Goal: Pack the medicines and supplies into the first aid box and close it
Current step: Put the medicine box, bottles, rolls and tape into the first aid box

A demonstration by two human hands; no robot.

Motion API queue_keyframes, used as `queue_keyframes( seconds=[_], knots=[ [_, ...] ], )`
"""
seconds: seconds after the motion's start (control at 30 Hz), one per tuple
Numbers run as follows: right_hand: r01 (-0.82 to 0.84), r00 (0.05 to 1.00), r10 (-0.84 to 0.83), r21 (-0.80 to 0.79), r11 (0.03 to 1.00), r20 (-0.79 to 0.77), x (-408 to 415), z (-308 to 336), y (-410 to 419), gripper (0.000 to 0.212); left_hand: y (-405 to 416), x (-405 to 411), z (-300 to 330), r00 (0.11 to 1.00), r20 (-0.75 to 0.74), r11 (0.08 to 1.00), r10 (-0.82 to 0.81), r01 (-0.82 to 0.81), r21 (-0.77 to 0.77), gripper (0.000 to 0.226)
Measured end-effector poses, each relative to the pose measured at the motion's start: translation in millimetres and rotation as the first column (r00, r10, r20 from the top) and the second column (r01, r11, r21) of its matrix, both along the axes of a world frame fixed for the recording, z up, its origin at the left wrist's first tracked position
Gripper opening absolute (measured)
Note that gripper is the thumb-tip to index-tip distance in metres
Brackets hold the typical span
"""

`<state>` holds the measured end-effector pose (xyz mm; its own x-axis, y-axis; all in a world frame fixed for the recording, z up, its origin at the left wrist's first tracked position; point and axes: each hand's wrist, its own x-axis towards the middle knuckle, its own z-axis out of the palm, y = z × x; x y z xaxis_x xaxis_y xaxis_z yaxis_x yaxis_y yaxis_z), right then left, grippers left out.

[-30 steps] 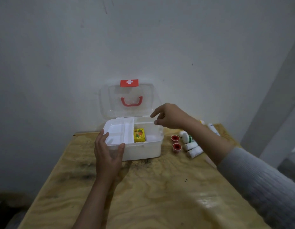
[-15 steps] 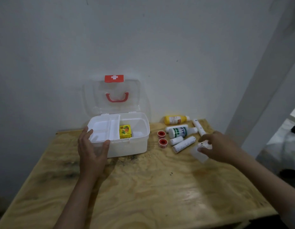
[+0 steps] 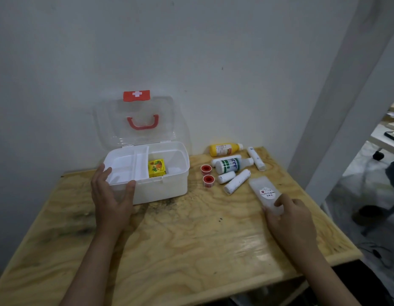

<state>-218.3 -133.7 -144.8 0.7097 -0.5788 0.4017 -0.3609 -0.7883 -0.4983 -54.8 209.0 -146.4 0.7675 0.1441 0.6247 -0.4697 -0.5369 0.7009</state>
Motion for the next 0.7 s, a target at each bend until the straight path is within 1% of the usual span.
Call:
queue_keyframes(
  seconds=[0.1, 0.17, 0.2, 0.27, 0.33, 0.37, 0.43, 0.53, 0.6, 0.7],
  knots=[
    [0.033, 0.993, -0.037, 0.03, 0.999, 0.116, -6.4, 5.6, -3.0, 0.023, -0.4, -0.8, -0.4, 1.0, 0.005, 1.0, -0.006, 0.006, 0.005, 0.069],
    [0.018, 0.978, -0.023, 0.026, 0.999, 0.208, -10.3, 17.9, -2.7, 0.023, -1.5, -1.8, 0.0, 1.0, 0.009, 1.0, -0.006, 0.006, 0.003, 0.069],
    [-0.013, 0.965, 0.002, 0.039, 0.999, 0.263, -10.9, 26.7, -1.7, 0.023, -1.8, -1.9, 0.0, 1.0, 0.009, 1.0, -0.005, 0.005, 0.001, 0.068],
    [-0.118, 0.924, 0.05, 0.157, 0.981, 0.379, -7.5, 48.5, 4.0, 0.026, -1.5, -1.6, 0.0, 1.0, 0.009, 1.0, -0.001, 0.001, 0.001, 0.068],
    [-0.257, 0.883, 0.11, 0.275, 0.926, 0.457, 1.2, 73.2, 15.6, 0.03, -0.8, -1.3, -0.7, 1.0, 0.009, 1.0, 0.0, 0.0, 0.005, 0.068],
    [-0.321, 0.867, 0.161, 0.282, 0.904, 0.472, 7.7, 84.6, 22.1, 0.029, -1.3, -1.9, -0.2, 1.0, 0.006, 1.0, 0.0, 0.0, 0.003, 0.068],
    [-0.427, 0.85, 0.287, 0.259, 0.866, 0.442, 24.5, 106.6, 34.4, 0.024, -2.4, -2.3, 1.1, 1.0, -0.008, 1.0, 0.0, -0.001, -0.009, 0.07],
    [-0.564, 0.819, 0.472, 0.305, 0.768, 0.325, 56.6, 137.6, 55.1, 0.021, 0.1, 0.6, -2.0, 1.0, -0.005, 1.0, 0.004, -0.004, -0.009, 0.068],
    [-0.598, 0.8, 0.561, 0.228, 0.768, 0.211, 81.3, 150.1, 70.1, 0.021, 1.2, 2.9, -4.0, 1.0, -0.012, 1.0, 0.002, -0.002, -0.011, 0.064],
    [-0.634, 0.773, 0.634, 0.083, 0.769, 0.032, 119.7, 155.8, 95.9, 0.023, 1.0, 1.9, -3.3, 1.0, 0.004, 1.0, 0.0, 0.0, -0.011, 0.062]
  ],
)
